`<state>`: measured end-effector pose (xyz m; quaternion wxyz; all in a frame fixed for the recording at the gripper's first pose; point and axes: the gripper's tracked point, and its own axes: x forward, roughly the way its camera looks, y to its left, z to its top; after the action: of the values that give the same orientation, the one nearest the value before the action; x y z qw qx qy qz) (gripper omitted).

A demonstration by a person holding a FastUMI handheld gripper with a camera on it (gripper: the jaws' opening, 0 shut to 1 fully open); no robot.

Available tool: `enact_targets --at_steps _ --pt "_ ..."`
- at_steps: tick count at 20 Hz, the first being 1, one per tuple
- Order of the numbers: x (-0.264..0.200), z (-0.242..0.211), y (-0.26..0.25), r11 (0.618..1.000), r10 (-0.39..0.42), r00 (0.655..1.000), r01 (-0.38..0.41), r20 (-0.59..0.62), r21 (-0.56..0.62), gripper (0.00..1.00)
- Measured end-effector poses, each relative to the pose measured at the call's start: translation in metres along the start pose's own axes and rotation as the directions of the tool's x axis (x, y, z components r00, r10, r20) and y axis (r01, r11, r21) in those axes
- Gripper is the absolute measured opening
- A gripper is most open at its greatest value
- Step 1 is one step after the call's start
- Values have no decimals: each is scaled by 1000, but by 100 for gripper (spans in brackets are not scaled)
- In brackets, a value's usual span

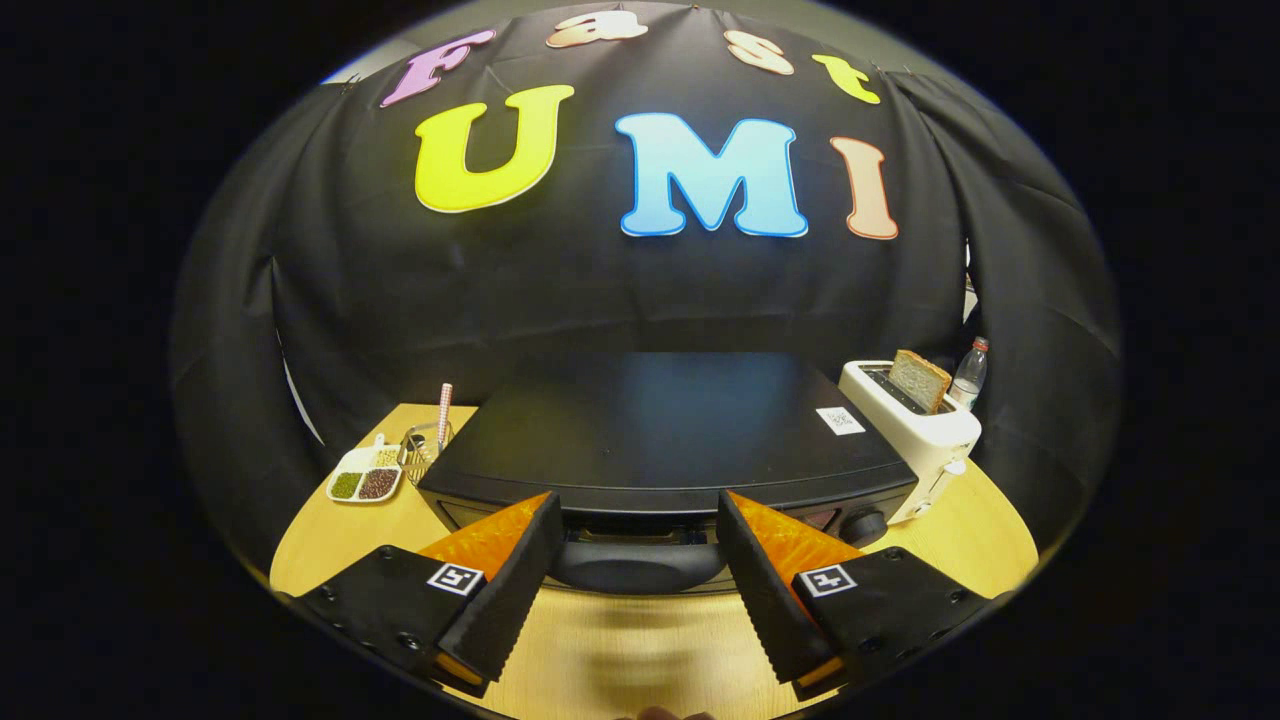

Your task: Open the toaster oven, put the food inside, and close the toaster oven door.

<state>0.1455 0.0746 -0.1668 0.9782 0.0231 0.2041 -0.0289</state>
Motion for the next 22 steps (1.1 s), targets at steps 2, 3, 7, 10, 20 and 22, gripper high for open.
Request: enact_targets --at_steps 2,3,7,10,20,22 --pt "4 -7 2 1000 -6 1000 7 -28 25 99" --pt "6 -4 4 1000 -10 1000 11 -25 27 99" --pt "2 -10 6 1000 -4 999 2 -54 -29 98" --pt "-8 -20 6 999 3 994 -6 -107 -32 98" --pt "-44 -61 6 998 5 979 -18 -204 -60 98" --pt "-51 -70 6 998 18 975 -32 -222 -56 97"
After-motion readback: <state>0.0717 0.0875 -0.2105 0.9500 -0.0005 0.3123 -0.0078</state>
